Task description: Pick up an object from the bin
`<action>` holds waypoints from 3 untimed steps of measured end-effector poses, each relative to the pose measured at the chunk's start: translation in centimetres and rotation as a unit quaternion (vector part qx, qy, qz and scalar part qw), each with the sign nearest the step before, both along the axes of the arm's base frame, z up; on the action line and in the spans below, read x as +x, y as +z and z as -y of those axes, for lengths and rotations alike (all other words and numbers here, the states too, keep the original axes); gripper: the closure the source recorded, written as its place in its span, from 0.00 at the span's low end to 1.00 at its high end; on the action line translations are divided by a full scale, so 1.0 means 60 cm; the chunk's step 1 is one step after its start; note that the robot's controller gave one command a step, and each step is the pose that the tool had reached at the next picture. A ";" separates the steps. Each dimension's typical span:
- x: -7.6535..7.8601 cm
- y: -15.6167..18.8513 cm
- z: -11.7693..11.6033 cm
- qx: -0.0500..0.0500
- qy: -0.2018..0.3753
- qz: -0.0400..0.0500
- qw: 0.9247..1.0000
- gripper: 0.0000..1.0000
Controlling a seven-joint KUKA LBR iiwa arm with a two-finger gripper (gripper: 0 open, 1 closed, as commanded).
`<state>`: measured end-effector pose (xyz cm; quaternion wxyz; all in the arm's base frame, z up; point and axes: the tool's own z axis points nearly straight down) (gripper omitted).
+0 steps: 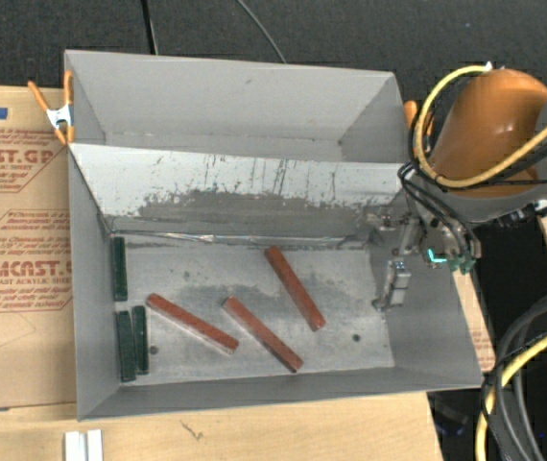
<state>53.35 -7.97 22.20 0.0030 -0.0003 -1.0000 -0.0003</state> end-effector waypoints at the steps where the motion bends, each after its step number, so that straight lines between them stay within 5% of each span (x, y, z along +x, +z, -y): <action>1: 0.003 0.007 0.000 -0.001 0.001 0.004 1.000 0.00; 3: -0.001 -0.128 0.004 -0.001 0.110 0.007 0.994 0.00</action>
Offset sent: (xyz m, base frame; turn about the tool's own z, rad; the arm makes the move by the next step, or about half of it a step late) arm -0.0402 -0.0304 -0.1047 -0.3175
